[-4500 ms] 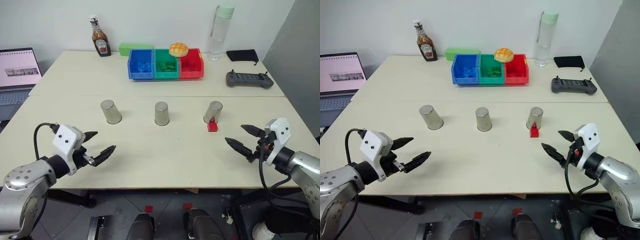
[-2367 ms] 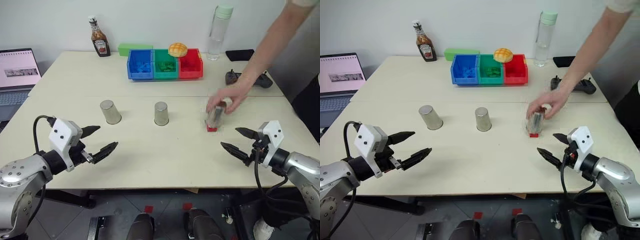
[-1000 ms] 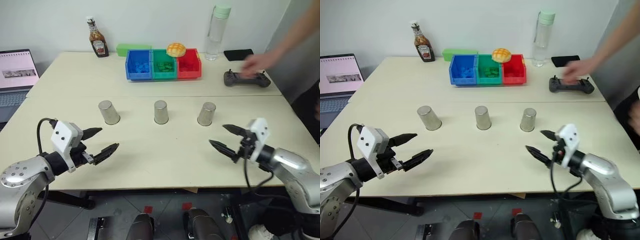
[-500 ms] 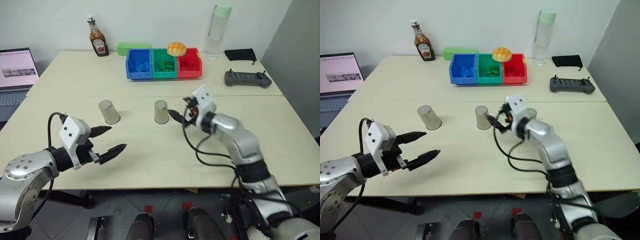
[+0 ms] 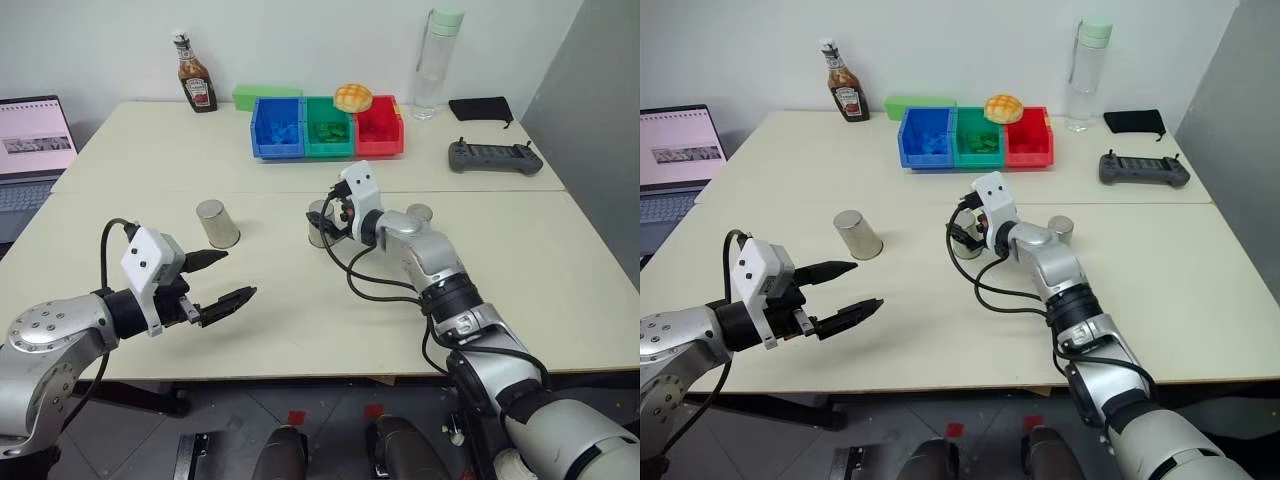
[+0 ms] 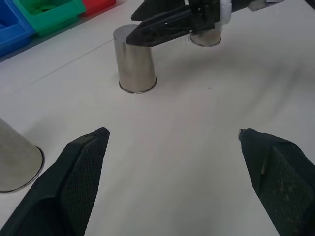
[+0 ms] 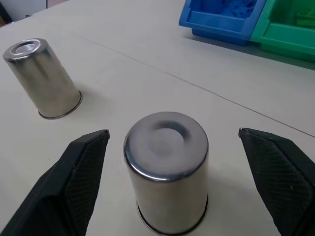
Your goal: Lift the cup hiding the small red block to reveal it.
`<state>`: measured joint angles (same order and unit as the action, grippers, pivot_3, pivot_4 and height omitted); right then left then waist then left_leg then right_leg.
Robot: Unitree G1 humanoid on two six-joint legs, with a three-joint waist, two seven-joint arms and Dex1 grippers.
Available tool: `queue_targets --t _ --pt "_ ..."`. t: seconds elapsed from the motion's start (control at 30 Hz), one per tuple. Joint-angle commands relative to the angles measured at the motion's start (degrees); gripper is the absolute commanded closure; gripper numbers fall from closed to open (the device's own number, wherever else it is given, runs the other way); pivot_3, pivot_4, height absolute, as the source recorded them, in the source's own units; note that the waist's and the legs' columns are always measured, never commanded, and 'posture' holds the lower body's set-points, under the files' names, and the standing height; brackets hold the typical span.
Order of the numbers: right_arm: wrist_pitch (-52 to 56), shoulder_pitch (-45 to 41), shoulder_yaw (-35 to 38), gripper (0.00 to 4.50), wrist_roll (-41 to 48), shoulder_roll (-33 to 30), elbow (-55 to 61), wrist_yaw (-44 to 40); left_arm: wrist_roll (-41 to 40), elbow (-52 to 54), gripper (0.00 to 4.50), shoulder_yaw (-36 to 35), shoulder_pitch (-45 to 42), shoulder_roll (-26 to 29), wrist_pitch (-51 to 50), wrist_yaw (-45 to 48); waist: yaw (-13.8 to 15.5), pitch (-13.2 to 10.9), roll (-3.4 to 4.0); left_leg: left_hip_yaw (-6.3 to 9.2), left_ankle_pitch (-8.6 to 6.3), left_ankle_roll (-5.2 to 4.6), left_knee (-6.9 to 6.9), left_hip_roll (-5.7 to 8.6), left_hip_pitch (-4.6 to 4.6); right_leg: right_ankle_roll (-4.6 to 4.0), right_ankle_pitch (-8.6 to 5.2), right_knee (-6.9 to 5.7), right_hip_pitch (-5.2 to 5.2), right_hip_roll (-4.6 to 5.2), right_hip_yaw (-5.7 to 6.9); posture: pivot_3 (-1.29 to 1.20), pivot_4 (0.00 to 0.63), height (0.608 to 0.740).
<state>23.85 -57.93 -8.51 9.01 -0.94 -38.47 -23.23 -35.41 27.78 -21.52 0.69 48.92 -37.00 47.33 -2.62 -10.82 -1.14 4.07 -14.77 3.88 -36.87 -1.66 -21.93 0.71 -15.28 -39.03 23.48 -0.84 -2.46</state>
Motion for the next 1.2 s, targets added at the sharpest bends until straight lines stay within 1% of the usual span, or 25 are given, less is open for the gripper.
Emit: queue_targets --t 0.03,0.13,0.23,0.27,0.3,0.4,0.47,0.63,0.73,0.83,1.0,1.2 --pt "-5.32 -3.57 1.45 0.02 -1.15 1.29 -5.96 -0.12 -0.39 2.33 0.00 -0.40 -0.67 0.63 0.17 -0.49 -0.07 0.00 0.00 0.00 0.00 0.00 0.00 0.00 0.00 0.00 0.00 0.00 0.00 0.00 -0.01 0.00 0.150 0.740" --pt "-9.28 -6.16 2.24 0.02 -2.30 2.27 -12.61 0.29 -0.29 2.39 0.00 -0.15 -0.83 0.61 0.20 -0.83 -0.31 0.00 0.01 -0.01 0.00 0.00 0.01 0.00 -0.02 0.00 0.00 0.01 0.02 0.00 -0.02 0.00 0.150 0.740" --pt "-11.53 -7.54 2.87 0.02 -2.82 2.70 -16.51 0.36 -0.16 2.33 0.00 -0.06 -0.87 0.50 0.26 -1.01 -0.41 0.00 0.01 -0.01 0.00 0.00 0.02 0.00 -0.01 -0.01 0.00 0.00 0.02 0.00 -0.01 0.00 0.150 0.740" --pt "-11.97 -7.84 3.17 0.39 -2.91 2.84 -17.31 0.25 -0.12 2.40 0.00 -0.04 -0.85 0.46 0.25 -1.10 -0.41 0.00 0.00 0.00 0.00 0.00 0.02 0.00 -0.02 -0.01 0.00 0.00 0.02 0.00 -0.01 0.00 0.150 0.740" --pt "-12.14 -8.10 3.68 0.52 -2.67 3.10 -17.85 -0.07 -0.07 2.40 0.00 -0.02 -0.84 0.42 0.29 -1.18 -0.41 0.00 0.01 0.00 0.00 0.00 0.02 0.00 -0.02 -0.01 0.00 0.00 0.02 0.00 -0.01 0.00 0.150 0.740" --pt "-12.19 -8.68 4.87 1.29 -2.24 3.73 -18.53 -0.87 0.09 2.32 0.00 0.12 -0.75 0.32 0.47 -1.32 -0.47 0.00 0.01 0.00 0.00 0.00 0.02 0.00 -0.02 -0.01 0.00 0.00 0.02 0.00 -0.01 0.00 0.150 0.740" --pt "-12.14 -9.14 5.41 1.89 -2.21 3.96 -18.65 -1.18 0.18 2.29 0.00 0.26 -0.66 0.19 0.56 -1.44 -0.48 0.00 0.01 0.01 0.00 0.00 0.02 0.00 -0.02 -0.01 0.01 -0.01 0.02 0.00 -0.01 0.00 0.150 0.740" --pt "-13.14 -10.14 6.76 1.92 -1.82 4.20 -16.50 -1.71 0.22 2.10 0.00 0.48 -0.57 0.08 0.80 -1.67 -0.52 -0.01 0.02 0.01 0.00 0.00 0.02 0.00 -0.01 -0.01 0.00 -0.01 0.03 0.00 -0.01 0.00 0.150 0.740" --pt "-13.77 -11.01 8.31 1.92 -1.32 2.61 -12.52 -0.40 0.25 1.85 0.00 0.42 -0.61 -0.06 0.97 -1.86 -0.51 -0.02 0.03 0.01 0.00 0.00 0.04 0.00 -0.05 -0.01 0.00 0.00 0.05 0.00 0.00 0.00 0.150 0.740" --pt "-13.50 -11.11 8.41 1.92 -2.62 0.44 -11.31 0.68 0.21 1.84 0.00 0.62 -0.55 -0.28 1.07 -1.86 -0.43 -0.02 0.03 0.01 0.00 0.00 0.03 0.01 -0.09 -0.01 0.00 0.01 0.06 0.01 0.00 0.00 0.150 0.740" --pt "-13.62 -11.17 7.11 1.93 -5.73 -1.51 -15.00 3.42 0.40 1.23 0.00 1.74 -1.63 -0.50 1.32 -1.64 -0.60 -0.02 0.03 0.01 0.00 0.00 0.03 0.01 -0.07 -0.01 0.00 0.01 0.06 0.01 -0.01 0.00 0.150 0.740" --pt "-13.21 -10.95 6.01 1.93 -8.32 -1.59 -19.27 4.67 0.64 0.45 0.00 2.29 -2.67 -0.16 1.65 -1.24 -0.67 -0.02 0.03 -0.02 0.00 0.00 0.04 0.00 -0.07 -0.02 0.01 0.00 0.09 0.00 -0.05 0.00 0.150 0.740"
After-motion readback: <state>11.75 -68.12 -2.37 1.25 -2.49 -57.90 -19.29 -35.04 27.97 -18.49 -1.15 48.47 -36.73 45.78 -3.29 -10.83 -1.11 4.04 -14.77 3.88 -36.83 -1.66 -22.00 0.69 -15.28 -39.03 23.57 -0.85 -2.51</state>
